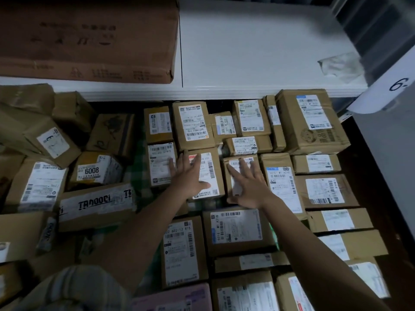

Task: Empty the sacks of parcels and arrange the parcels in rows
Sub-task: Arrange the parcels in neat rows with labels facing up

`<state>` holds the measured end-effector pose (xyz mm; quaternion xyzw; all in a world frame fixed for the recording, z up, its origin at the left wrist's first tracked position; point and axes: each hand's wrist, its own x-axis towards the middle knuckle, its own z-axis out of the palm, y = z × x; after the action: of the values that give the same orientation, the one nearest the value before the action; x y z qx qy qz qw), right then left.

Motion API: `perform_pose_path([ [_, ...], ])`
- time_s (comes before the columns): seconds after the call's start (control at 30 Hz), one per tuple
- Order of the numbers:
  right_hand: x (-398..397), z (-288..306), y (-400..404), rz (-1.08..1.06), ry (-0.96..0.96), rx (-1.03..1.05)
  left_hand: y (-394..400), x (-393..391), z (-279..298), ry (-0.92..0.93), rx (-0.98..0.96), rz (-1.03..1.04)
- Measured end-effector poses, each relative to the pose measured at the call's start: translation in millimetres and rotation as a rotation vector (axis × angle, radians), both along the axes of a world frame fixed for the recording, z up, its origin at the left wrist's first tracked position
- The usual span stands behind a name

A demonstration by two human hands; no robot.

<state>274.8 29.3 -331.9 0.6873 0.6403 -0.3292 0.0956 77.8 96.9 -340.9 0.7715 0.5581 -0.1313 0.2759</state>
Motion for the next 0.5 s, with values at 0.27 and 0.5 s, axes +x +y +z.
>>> perform_pose_path([
  [0.27, 5, -6, 5, 0.105, -0.012, 0.008, 1, 4, -2, 0.024, 0.001, 0.005],
  [0.5, 5, 0, 20, 0.109, -0.012, -0.003, 1, 11, 4, 0.076, -0.001, 0.007],
])
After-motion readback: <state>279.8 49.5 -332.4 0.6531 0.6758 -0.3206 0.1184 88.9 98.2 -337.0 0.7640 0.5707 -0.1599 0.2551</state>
